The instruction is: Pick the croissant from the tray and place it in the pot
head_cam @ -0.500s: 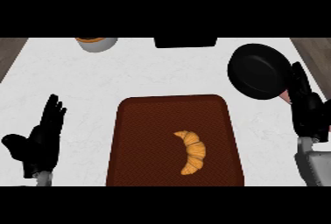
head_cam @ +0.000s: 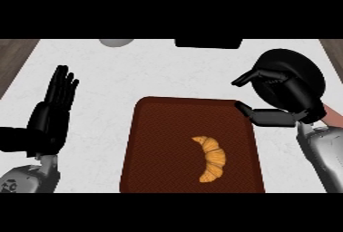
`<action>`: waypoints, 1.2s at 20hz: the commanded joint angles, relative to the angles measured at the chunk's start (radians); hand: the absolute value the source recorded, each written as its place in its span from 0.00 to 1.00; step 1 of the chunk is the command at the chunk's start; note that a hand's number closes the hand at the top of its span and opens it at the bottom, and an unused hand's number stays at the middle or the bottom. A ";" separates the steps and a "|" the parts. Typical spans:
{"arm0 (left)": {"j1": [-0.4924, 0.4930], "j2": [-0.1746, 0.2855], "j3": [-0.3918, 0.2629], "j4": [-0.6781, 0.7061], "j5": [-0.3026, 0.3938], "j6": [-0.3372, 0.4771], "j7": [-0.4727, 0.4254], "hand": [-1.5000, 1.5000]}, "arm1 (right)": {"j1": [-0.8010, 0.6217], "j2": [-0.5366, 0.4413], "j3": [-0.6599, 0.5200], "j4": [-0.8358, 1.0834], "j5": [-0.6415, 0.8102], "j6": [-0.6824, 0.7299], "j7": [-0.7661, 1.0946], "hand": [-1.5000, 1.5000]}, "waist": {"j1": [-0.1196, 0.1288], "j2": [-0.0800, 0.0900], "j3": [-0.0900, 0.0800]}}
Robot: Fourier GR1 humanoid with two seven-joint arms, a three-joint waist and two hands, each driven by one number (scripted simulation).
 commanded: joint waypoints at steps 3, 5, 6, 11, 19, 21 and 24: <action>-0.101 0.010 0.052 0.041 0.042 -0.043 -0.008 0.50 | -0.028 -0.118 0.063 0.092 0.086 0.268 -0.427 0.00 | -0.012 0.012 0.004; -0.106 0.007 0.051 0.058 0.057 -0.063 0.001 0.50 | -0.037 -0.150 0.065 0.156 0.130 0.317 -0.576 0.00 | -0.013 0.009 0.003; -0.117 0.018 0.062 0.054 0.058 -0.064 0.012 0.50 | -0.020 -0.177 0.073 0.159 0.173 0.326 -0.659 0.00 | -0.021 0.004 0.003; -0.089 0.014 0.063 0.071 0.051 -0.096 -0.033 0.50 | -0.133 -0.269 0.125 0.315 0.370 0.284 -0.781 0.00 | 0.000 -0.003 0.001; -0.080 -0.024 0.093 0.135 0.036 -0.093 -0.061 0.50 | -0.120 -0.219 0.332 0.183 0.593 0.179 -0.655 0.00 | -0.040 -0.015 -0.001; -0.114 -0.020 0.109 0.164 0.029 -0.118 -0.065 0.50 | -0.186 -0.211 0.303 0.175 0.583 0.261 -0.583 0.00 | -0.044 -0.016 -0.002; -0.097 -0.029 0.117 0.193 0.032 -0.143 -0.096 0.50 | -0.123 -0.175 0.381 0.116 0.672 0.221 -0.505 0.00 | -0.049 -0.016 -0.002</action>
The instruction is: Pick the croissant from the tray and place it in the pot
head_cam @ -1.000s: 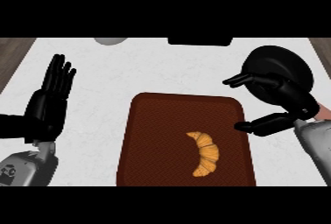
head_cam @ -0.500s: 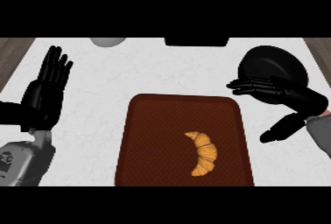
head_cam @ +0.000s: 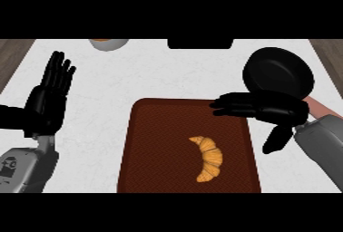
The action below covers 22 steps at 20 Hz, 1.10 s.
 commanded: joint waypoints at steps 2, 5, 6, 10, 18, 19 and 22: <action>0.055 0.005 0.022 -0.095 0.011 -0.019 0.041 0.50 | 0.007 0.071 0.033 -0.066 0.075 0.078 0.139 0.00 | -0.001 -0.004 0.000; 0.040 -0.034 0.028 0.024 -0.021 -0.047 -0.043 0.50 | 0.070 0.077 0.022 -0.086 0.124 0.090 0.148 0.00 | -0.008 -0.002 0.000; 0.058 -0.012 0.031 -0.072 -0.028 -0.030 0.039 0.50 | 0.048 0.096 0.002 -0.068 0.138 0.115 0.151 0.00 | -0.003 -0.003 0.000; -0.002 -0.011 0.049 -0.026 -0.040 -0.036 0.040 0.50 | 0.044 0.226 0.079 0.039 0.227 0.074 0.179 0.00 | 0.002 0.000 0.000; 0.022 -0.069 0.071 -0.011 -0.075 -0.067 -0.003 0.50 | 0.116 0.288 0.020 0.017 0.323 0.022 0.075 0.00 | -0.004 -0.001 0.000; 0.024 -0.060 0.084 -0.061 -0.062 -0.071 0.069 0.50 | 0.144 0.240 -0.008 0.030 0.338 0.018 -0.002 0.00 | -0.004 -0.002 0.000; 0.074 -0.081 0.070 -0.119 -0.098 -0.061 0.068 0.50 | 0.170 0.264 -0.028 -0.072 0.348 0.086 0.069 0.00 | -0.004 -0.003 0.000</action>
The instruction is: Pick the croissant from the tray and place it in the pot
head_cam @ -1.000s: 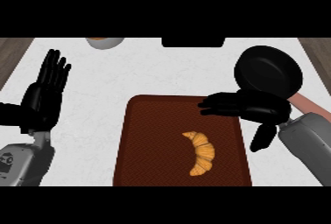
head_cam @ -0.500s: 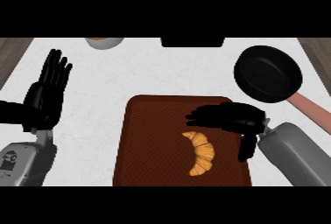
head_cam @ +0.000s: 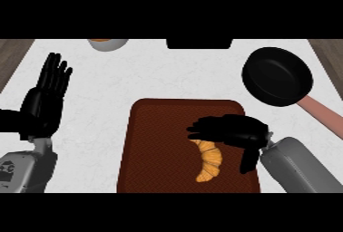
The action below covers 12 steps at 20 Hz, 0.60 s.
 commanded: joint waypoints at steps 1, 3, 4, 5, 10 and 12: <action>-0.025 -0.033 0.010 0.046 -0.029 0.006 -0.017 0.50 | 0.074 0.033 0.009 -0.136 0.057 0.031 0.078 0.00 | -0.006 -0.001 0.000; -0.018 0.003 0.043 0.010 -0.014 -0.025 0.015 0.50 | 0.083 0.069 0.021 -0.013 0.127 -0.061 0.040 0.00 | -0.001 0.000 0.000; -0.051 -0.019 0.030 0.009 -0.023 -0.009 0.040 0.50 | 0.020 0.067 -0.031 0.020 0.125 -0.027 0.036 0.00 | 0.000 0.001 0.000; -0.038 -0.014 0.022 -0.031 -0.035 0.009 0.071 0.50 | 0.092 0.065 0.011 -0.006 0.164 -0.082 0.058 0.00 | -0.001 0.000 0.000; -0.068 -0.049 0.034 0.044 -0.067 -0.006 0.029 0.50 | 0.049 0.150 -0.016 0.115 0.224 -0.075 0.030 0.00 | 0.000 0.001 0.000; -0.018 -0.033 0.045 -0.070 -0.046 -0.018 0.106 0.50 | 0.047 0.157 -0.038 0.110 0.235 -0.072 0.022 0.00 | 0.002 0.000 0.000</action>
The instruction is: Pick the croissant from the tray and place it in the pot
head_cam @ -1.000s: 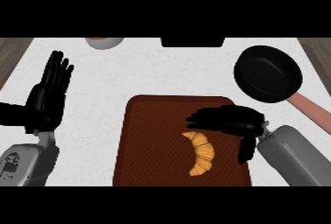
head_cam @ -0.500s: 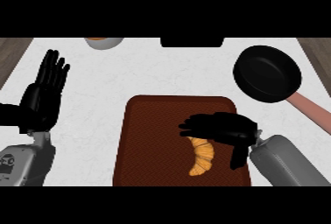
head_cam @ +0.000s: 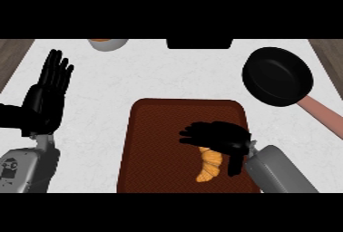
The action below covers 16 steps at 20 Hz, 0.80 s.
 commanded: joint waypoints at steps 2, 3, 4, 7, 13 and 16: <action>-0.026 0.020 0.043 0.018 0.006 -0.044 0.013 0.50 | -0.059 0.087 -0.038 0.160 0.059 -0.066 -0.047 0.00 | 0.002 0.001 0.000; -0.032 -0.004 0.040 0.049 0.004 -0.037 -0.012 0.50 | -0.091 0.115 -0.034 0.222 0.071 -0.077 -0.063 0.00 | 0.003 0.002 0.000; -0.043 -0.012 0.016 -0.019 -0.030 0.011 0.061 0.50 | 0.010 0.100 -0.005 0.133 0.088 -0.080 -0.036 0.00 | -0.001 0.000 0.000; 0.025 -0.022 0.037 0.024 -0.016 -0.048 -0.050 0.50 | -0.055 0.163 -0.017 0.234 0.118 -0.102 -0.059 0.00 | 0.003 0.001 0.000; 0.024 -0.017 0.030 -0.023 -0.023 -0.044 0.002 0.50 | -0.028 0.139 0.048 0.219 0.161 -0.120 -0.178 1.00 | 0.003 -0.001 0.000; 0.049 -0.045 0.014 -0.023 -0.028 -0.041 -0.018 0.50 | 0.022 0.145 0.043 0.251 0.170 -0.259 -0.251 1.00 | 0.006 0.001 0.001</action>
